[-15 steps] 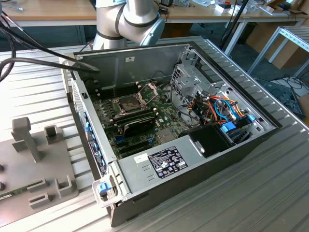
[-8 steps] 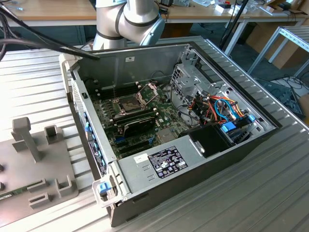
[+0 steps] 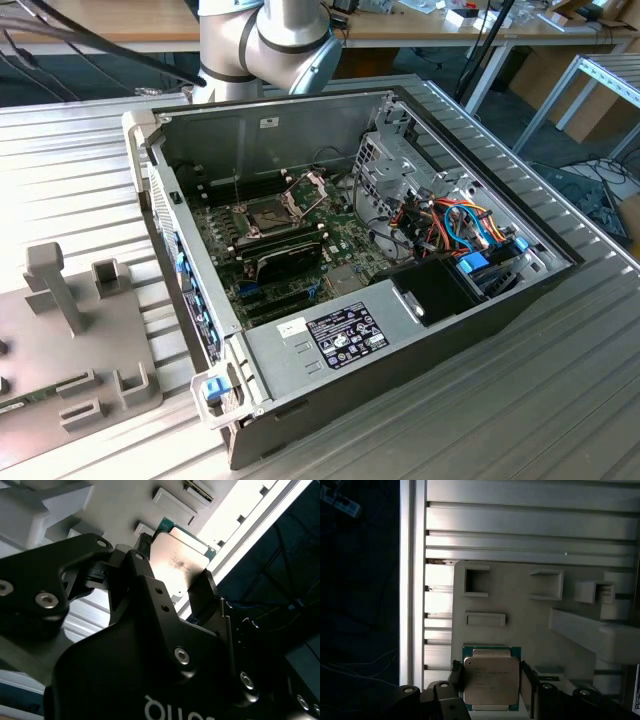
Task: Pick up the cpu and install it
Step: 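Pick up the cpu and move it towards the insertion slot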
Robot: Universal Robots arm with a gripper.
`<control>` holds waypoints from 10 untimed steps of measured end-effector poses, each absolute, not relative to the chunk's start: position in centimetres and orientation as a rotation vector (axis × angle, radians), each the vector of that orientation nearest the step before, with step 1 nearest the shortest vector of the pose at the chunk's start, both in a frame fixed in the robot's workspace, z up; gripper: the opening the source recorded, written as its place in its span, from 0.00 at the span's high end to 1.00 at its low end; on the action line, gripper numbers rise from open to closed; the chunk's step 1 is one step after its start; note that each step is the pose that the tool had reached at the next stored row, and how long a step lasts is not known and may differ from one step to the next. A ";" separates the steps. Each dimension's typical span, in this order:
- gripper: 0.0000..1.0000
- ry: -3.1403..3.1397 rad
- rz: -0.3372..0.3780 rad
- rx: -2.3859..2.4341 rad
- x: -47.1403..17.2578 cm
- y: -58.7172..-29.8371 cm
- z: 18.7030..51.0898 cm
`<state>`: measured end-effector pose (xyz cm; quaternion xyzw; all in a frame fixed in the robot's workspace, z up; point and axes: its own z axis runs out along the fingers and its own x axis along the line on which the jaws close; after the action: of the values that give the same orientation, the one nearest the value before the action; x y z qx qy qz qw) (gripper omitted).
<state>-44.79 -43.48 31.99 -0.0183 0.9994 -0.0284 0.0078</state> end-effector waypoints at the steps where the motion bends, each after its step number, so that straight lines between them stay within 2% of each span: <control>1: 0.45 3.124 -0.089 -0.057 -44.8 -43.5 32.3; 10: 0.45 3.124 -0.089 -0.057 -44.8 -43.5 35.6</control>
<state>-44.79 -43.46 35.60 -0.0184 0.9994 -0.0284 0.0078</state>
